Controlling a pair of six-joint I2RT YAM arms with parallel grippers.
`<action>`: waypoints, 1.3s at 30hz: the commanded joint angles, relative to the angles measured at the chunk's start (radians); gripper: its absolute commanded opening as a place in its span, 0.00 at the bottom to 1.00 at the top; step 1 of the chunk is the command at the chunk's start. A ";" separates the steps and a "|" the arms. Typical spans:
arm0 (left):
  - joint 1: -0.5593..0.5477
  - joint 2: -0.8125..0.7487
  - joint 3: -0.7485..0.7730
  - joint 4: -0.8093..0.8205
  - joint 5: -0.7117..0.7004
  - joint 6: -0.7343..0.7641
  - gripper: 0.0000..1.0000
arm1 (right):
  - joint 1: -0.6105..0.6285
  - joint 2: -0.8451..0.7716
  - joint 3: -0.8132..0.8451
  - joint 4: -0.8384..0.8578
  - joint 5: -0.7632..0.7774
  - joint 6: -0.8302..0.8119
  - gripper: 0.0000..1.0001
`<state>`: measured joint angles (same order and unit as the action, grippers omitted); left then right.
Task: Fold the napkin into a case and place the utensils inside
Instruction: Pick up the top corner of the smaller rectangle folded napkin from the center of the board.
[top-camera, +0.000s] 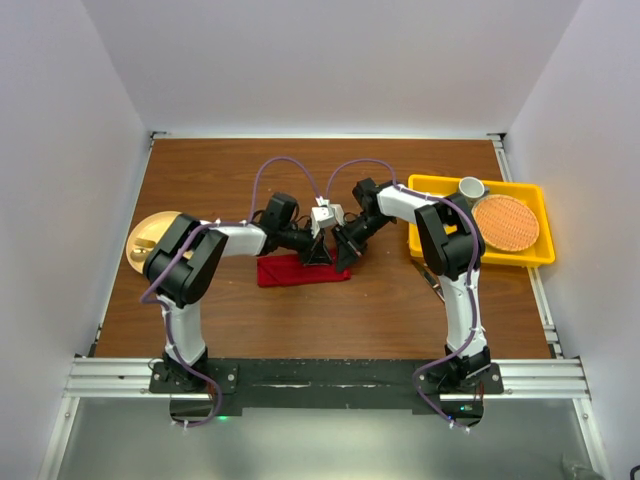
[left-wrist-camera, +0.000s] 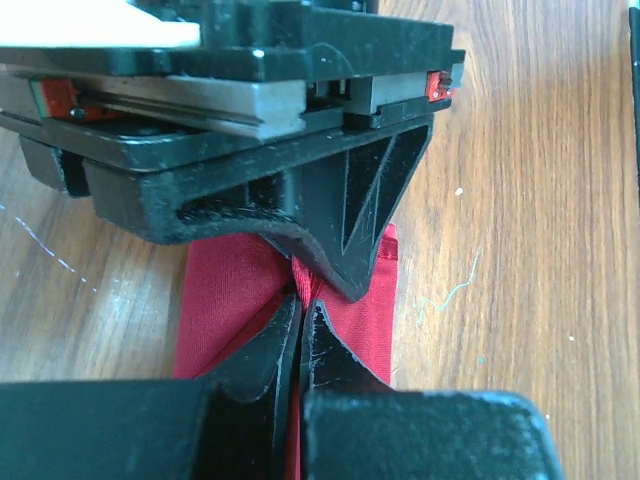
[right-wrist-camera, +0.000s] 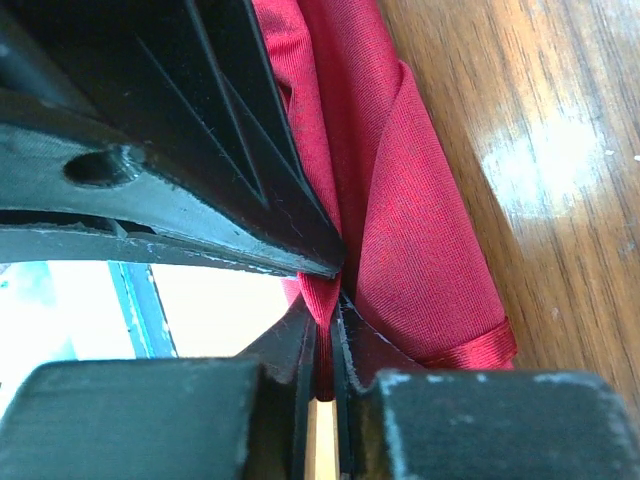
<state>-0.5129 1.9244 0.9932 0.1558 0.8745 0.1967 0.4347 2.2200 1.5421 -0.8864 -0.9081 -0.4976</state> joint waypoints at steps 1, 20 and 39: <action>-0.003 -0.016 0.024 -0.087 -0.003 -0.049 0.00 | -0.010 -0.042 0.012 0.018 -0.002 0.008 0.13; 0.037 -0.094 -0.116 0.025 -0.008 -0.523 0.00 | -0.013 -0.049 -0.011 0.035 0.015 0.016 0.23; 0.082 0.036 -0.073 -0.044 0.021 -0.556 0.00 | -0.011 -0.140 0.098 0.025 -0.019 0.099 0.23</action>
<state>-0.4366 1.9358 0.9043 0.1410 0.8970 -0.3748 0.4259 2.1662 1.5883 -0.9020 -0.9115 -0.4576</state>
